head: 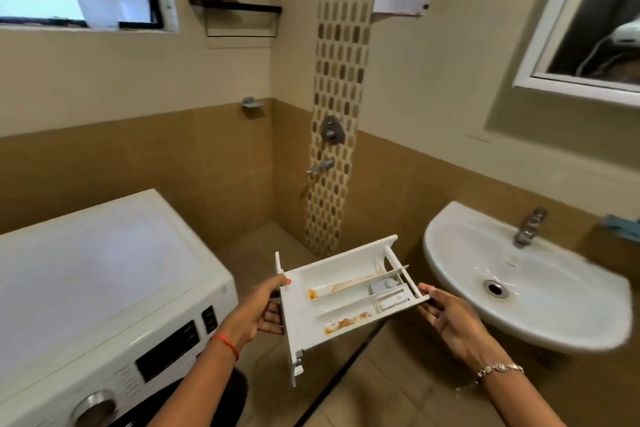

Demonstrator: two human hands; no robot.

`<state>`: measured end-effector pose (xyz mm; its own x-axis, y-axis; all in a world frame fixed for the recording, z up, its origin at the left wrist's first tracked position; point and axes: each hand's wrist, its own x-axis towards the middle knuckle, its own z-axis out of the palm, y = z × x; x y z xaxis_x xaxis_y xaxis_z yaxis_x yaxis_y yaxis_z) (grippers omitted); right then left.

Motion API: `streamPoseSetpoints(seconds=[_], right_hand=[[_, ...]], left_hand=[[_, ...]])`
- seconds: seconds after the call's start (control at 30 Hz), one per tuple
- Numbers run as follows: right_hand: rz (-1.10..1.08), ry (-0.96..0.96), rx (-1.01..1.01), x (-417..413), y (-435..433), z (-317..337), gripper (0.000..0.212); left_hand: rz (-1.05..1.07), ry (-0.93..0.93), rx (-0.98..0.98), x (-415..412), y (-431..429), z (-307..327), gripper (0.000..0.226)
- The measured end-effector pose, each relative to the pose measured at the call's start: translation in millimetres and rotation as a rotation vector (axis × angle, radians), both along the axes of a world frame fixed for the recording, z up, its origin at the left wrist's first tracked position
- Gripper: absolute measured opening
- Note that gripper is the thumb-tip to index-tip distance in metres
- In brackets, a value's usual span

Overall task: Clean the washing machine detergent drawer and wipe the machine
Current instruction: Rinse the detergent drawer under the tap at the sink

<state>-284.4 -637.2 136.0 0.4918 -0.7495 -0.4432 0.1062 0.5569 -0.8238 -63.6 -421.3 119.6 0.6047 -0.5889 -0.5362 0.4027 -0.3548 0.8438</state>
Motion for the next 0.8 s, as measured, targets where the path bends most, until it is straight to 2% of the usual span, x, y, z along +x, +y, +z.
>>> streamPoseSetpoints(seconds=[0.13, 0.37, 0.47, 0.8], right_hand=[[-0.115, -0.009, 0.012, -41.0, -43.8, 2.6, 0.021], [-0.302, -0.011, 0.057, -106.3, -103.0, -3.8, 0.026], [-0.375, -0.016, 0.067, -129.4, -123.7, -8.0, 0.021], [-0.563, -0.007, 0.109, -178.2, -207.2, -26.0, 0.022]], left_hand=[[-0.097, -0.024, 0.024, -14.4, -77.9, 1.9, 0.029], [-0.277, -0.06, 0.058, -51.7, -197.4, 2.3, 0.032], [-0.345, -0.082, 0.072, -67.1, -245.1, 4.2, 0.03], [-0.556, -0.143, 0.069, -103.5, -385.6, 15.5, 0.034]])
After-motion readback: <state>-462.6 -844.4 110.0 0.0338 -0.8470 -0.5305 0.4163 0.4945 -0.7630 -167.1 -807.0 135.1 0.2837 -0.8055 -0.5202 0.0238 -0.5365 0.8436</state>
